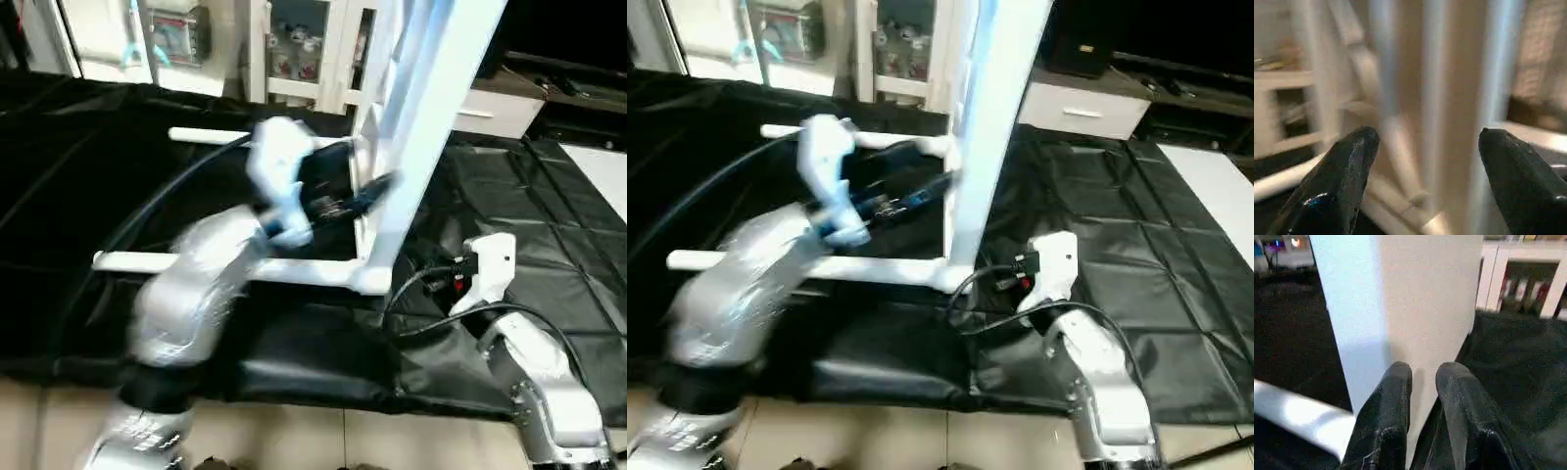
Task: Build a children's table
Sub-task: Flip table
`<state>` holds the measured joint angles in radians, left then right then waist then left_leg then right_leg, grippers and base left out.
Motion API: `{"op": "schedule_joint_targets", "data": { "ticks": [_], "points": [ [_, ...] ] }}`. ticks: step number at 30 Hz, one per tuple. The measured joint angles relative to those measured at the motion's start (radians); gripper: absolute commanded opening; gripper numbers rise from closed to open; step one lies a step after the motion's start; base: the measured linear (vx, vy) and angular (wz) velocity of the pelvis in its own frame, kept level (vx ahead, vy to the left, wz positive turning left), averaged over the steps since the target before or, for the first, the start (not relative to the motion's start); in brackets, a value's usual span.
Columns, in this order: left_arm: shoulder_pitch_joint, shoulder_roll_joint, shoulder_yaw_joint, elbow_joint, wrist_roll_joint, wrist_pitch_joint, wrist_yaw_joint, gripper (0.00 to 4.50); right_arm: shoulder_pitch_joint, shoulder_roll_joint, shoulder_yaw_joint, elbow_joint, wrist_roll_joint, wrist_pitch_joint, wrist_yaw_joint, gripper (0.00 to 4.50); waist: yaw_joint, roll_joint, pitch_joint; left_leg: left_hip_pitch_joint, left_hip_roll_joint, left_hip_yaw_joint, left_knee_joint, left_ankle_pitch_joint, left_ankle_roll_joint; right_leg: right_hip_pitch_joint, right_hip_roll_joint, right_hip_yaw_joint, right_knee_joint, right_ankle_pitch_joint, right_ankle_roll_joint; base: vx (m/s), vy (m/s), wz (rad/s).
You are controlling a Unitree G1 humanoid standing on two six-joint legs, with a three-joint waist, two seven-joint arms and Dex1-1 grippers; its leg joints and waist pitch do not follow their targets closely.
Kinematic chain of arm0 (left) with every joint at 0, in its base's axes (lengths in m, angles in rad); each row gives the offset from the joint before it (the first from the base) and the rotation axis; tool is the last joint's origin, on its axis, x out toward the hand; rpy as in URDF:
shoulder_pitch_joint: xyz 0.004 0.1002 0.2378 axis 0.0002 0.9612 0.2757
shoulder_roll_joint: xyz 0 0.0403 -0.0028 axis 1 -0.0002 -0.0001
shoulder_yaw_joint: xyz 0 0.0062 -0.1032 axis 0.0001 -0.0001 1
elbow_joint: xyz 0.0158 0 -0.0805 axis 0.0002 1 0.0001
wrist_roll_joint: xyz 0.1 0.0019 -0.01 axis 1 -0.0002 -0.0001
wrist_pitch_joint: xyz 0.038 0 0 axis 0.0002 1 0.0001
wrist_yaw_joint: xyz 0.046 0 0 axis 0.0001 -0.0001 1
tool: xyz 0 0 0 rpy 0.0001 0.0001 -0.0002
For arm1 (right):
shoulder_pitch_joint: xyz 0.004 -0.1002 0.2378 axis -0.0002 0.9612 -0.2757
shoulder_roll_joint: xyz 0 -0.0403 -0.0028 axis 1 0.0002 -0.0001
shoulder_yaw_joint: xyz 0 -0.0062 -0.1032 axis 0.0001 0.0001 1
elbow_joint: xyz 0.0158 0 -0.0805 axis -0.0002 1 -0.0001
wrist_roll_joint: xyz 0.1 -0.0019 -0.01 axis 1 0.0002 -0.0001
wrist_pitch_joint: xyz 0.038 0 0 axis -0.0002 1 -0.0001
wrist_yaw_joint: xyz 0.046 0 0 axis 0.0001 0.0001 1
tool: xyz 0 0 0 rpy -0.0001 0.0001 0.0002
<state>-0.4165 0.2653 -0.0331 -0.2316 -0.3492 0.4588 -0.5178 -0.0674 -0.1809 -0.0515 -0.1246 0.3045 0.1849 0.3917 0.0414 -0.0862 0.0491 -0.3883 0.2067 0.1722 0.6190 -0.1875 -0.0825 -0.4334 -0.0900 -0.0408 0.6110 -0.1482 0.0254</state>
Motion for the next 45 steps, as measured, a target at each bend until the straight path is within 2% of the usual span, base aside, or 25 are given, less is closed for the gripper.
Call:
{"op": "schedule_joint_targets", "data": {
  "ticks": [3,4,5,11,13,14,17,19,22,26,30,38,41,45],
  "points": [
    [0.045,0.028,0.027,-0.050,-0.002,0.021,0.006,3.78,0.023,0.000,-0.010,-0.022,0.002,-0.032,0.001,1.04,0.007,-0.002,-0.001,-0.001,-0.001,0.000,0.000,0.000,0.000,0.001,-0.001,0.001,-0.001,0.000,0.000,0.000,0.000,0.00],
    [0.057,0.033,0.029,-0.057,-0.002,0.023,0.005,3.80,0.030,0.000,-0.012,-0.027,0.006,-0.038,0.003,1.23,0.010,-0.002,-0.001,-0.001,-0.001,0.000,0.000,0.000,0.000,0.001,0.000,0.001,-0.001,0.000,0.000,0.000,0.000,0.00],
    [0.071,0.041,0.030,-0.061,-0.002,0.024,0.001,3.80,0.037,0.002,-0.021,-0.033,0.015,-0.043,0.009,1.23,0.011,-0.002,-0.001,-0.001,-0.001,0.001,0.000,0.000,0.000,0.001,0.000,0.001,-0.001,0.000,0.000,0.000,0.000,0.00],
    [0.167,0.063,0.060,-0.098,0.008,0.018,0.011,3.81,0.059,-0.002,-0.058,-0.155,0.090,-0.058,0.047,1.78,0.006,0.000,0.000,0.000,0.000,0.000,0.000,0.000,0.000,0.000,0.001,0.001,-0.001,0.000,0.000,0.000,0.000,0.00],
    [0.191,0.063,0.075,-0.112,0.015,0.003,0.024,3.81,0.030,-0.011,-0.054,-0.189,0.088,-0.056,0.043,1.95,-0.001,-0.001,0.000,0.000,0.000,0.000,0.000,0.000,0.000,0.000,0.001,0.002,-0.001,0.000,0.000,0.000,0.000,0.00],
    [0.201,0.061,0.079,-0.126,0.010,-0.008,0.022,3.81,-0.009,-0.014,-0.048,-0.194,0.077,-0.054,0.028,2.03,-0.006,-0.003,0.000,0.000,0.000,0.000,0.000,0.000,0.000,0.000,0.001,0.001,-0.001,0.000,0.000,0.000,0.000,0.00],
    [0.229,0.060,0.075,-0.166,-0.022,-0.027,-0.009,3.81,-0.082,-0.011,-0.011,-0.219,0.050,-0.030,-0.004,2.38,-0.007,-0.007,-0.002,0.001,0.000,0.000,0.000,0.000,0.000,0.000,0.001,0.001,-0.001,0.000,0.000,0.000,0.000,0.00],
    [0.236,0.073,0.070,-0.166,-0.024,-0.035,-0.024,3.81,-0.104,-0.003,0.003,-0.221,0.039,-0.014,-0.017,2.47,-0.006,-0.009,-0.003,0.000,0.000,-0.001,0.000,0.000,0.000,0.000,0.001,0.001,-0.001,0.000,0.000,0.000,0.000,0.00],
    [0.245,0.076,0.073,-0.166,-0.025,-0.039,-0.024,3.81,-0.146,0.021,0.022,-0.205,0.007,0.021,-0.057,2.73,-0.005,-0.012,-0.003,-0.001,-0.001,-0.001,0.000,0.000,0.000,0.000,0.001,0.001,-0.001,0.000,0.001,0.000,0.000,0.00],
    [0.249,0.111,0.073,-0.191,-0.031,-0.022,-0.047,3.81,-0.250,0.061,0.047,-0.118,-0.051,0.063,-0.148,3.08,-0.012,-0.018,-0.004,0.000,0.000,-0.001,0.000,0.000,0.000,-0.002,0.001,0.001,-0.001,0.000,0.001,0.000,0.000,0.00],
    [0.250,0.127,0.077,-0.218,-0.043,-0.015,-0.048,3.81,-0.289,0.062,0.052,-0.049,-0.091,0.087,-0.207,3.08,-0.006,-0.020,-0.006,0.000,0.000,-0.001,0.000,0.000,0.000,-0.002,0.001,0.001,0.000,0.000,0.001,0.000,0.000,0.00],
    [0.247,0.140,0.084,-0.222,-0.044,-0.004,-0.040,3.81,-0.321,0.080,0.071,0.097,-0.169,0.150,-0.283,3.08,-0.004,-0.023,-0.008,0.000,-0.001,-0.001,0.000,0.001,-0.002,-0.001,0.001,0.002,0.000,0.000,0.001,0.000,0.000,0.00],
    [0.233,0.140,0.084,-0.222,-0.040,0.001,-0.029,3.81,-0.311,0.093,0.069,0.143,-0.167,0.175,-0.302,3.08,-0.003,-0.022,-0.007,0.000,0.000,-0.001,0.000,0.001,-0.002,-0.001,0.001,0.002,0.001,0.000,0.001,0.000,0.000,0.00],
    [0.217,0.147,0.084,-0.222,-0.040,0.002,-0.022,3.81,-0.278,0.099,0.068,0.167,-0.166,0.168,-0.304,3.08,-0.004,-0.021,-0.007,0.000,0.000,-0.001,0.000,0.001,-0.002,-0.001,0.001,0.002,0.001,0.000,0.000,0.000,0.000,0.00]
  ]
}}
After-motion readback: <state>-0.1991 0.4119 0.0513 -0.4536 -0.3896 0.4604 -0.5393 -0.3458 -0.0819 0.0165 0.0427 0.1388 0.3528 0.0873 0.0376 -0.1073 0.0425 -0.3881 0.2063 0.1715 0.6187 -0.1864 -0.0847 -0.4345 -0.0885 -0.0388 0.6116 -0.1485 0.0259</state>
